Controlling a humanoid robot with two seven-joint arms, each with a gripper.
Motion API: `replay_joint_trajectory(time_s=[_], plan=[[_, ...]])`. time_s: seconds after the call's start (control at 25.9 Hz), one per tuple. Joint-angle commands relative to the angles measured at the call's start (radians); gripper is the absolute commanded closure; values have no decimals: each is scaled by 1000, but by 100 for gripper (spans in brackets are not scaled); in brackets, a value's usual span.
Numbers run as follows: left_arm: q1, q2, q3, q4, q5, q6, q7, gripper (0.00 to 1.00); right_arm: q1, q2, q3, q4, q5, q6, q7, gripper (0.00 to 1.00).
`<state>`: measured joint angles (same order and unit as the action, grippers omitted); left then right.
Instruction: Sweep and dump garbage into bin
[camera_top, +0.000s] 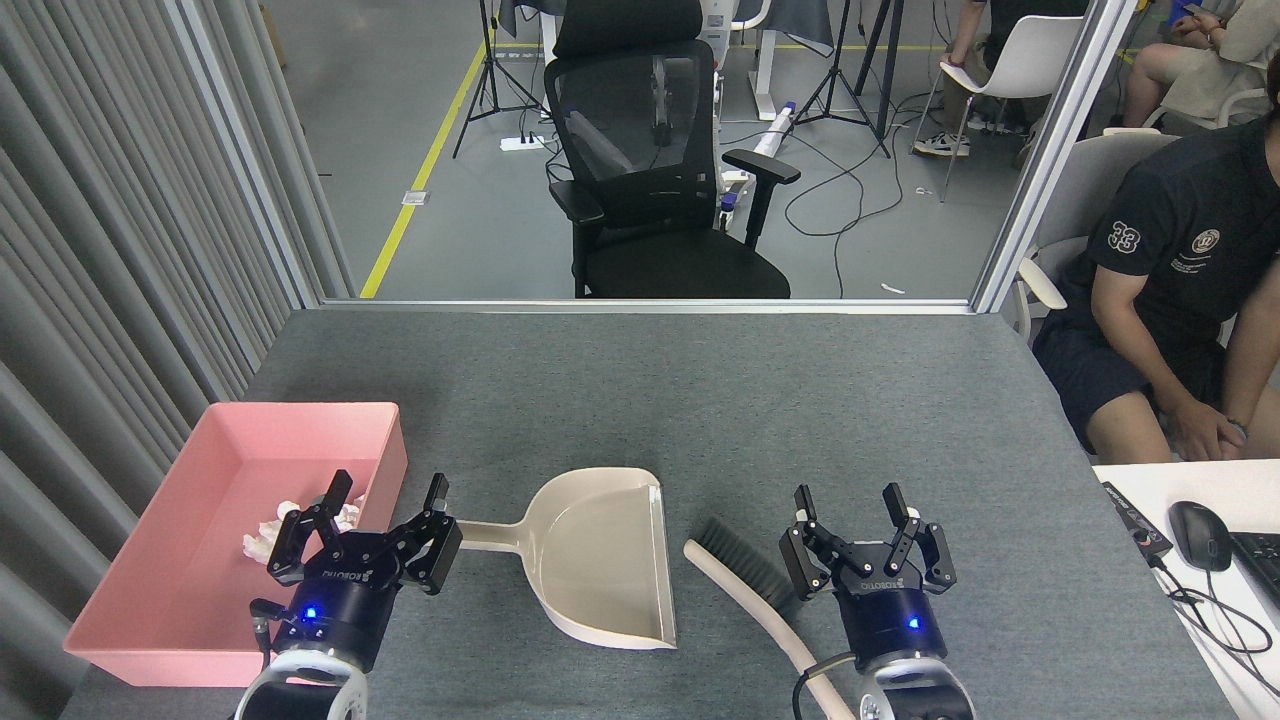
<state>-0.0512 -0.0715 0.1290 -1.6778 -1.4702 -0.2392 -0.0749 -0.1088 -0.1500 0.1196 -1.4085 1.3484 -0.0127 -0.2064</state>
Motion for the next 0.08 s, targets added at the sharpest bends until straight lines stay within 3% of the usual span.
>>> replay_joint_trajectory(time_s=[0.0, 0.04], plan=[[-22, 1, -17, 20, -4, -8, -2, 1, -3, -2, 0, 0, 0, 0, 19, 2], [-21, 1, -17, 20, -4, -8, -2, 1, -5, -2, 0, 0, 0, 2, 27, 2]])
